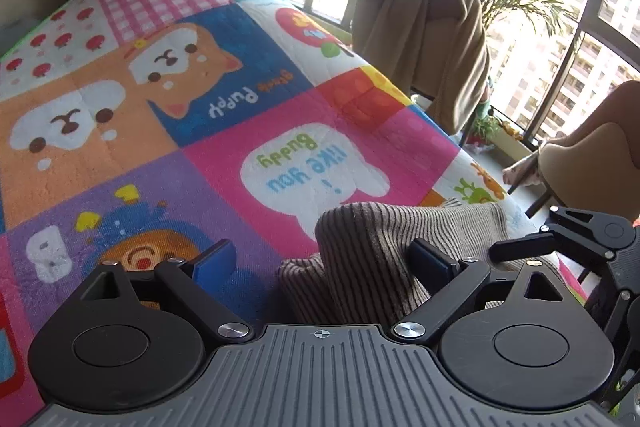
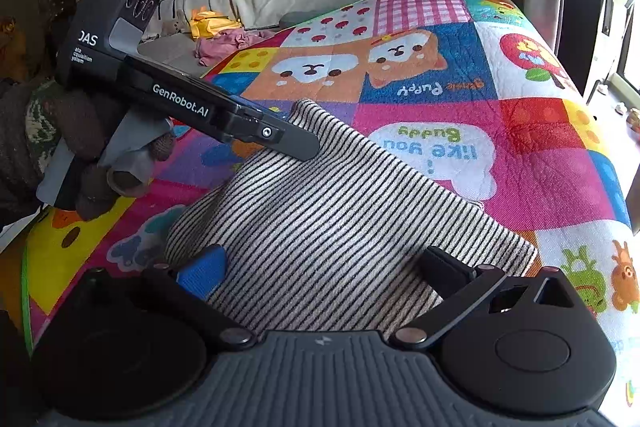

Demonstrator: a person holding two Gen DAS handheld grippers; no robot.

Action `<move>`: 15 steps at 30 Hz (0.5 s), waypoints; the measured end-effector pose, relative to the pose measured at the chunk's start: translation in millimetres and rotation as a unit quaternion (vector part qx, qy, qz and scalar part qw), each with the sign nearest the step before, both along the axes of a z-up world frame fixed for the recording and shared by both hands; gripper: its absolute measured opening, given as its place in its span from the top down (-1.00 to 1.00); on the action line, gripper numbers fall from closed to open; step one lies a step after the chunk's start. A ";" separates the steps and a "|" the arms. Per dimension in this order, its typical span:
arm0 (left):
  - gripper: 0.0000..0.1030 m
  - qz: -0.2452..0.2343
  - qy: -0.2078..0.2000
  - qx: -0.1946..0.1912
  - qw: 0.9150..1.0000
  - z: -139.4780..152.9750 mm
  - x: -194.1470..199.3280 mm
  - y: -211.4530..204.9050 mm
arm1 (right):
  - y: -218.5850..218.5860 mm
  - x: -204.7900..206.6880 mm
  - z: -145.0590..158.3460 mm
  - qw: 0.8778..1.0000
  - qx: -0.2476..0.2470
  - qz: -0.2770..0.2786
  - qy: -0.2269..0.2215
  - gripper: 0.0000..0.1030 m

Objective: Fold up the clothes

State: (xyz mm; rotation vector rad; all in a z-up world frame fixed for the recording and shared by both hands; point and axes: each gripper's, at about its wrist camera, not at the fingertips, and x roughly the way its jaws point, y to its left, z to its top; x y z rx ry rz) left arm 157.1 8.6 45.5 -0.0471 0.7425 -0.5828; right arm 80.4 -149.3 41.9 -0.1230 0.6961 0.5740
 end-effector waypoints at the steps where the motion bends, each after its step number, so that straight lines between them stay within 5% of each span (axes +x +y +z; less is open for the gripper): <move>1: -0.88 0.000 0.000 -0.001 1.000 -0.4 0.2 0.1 | -3.8 0.4 5.3 1.000 0.005 0.001 0.000 -1.00; 5: -0.90 -0.002 0.001 -0.002 1.000 -2.9 1.6 0.3 | -36.4 17.2 29.8 0.996 0.033 -0.076 -0.023 -1.00; 8: -0.91 -0.003 0.003 -0.005 1.000 -5.2 3.3 1.9 | -52.5 39.7 26.3 0.986 0.002 -0.161 -0.037 -1.00; 15: -0.97 0.009 0.014 -0.021 1.000 -7.5 11.3 9.0 | -52.6 76.1 -19.5 0.984 -0.030 -0.174 0.008 -1.00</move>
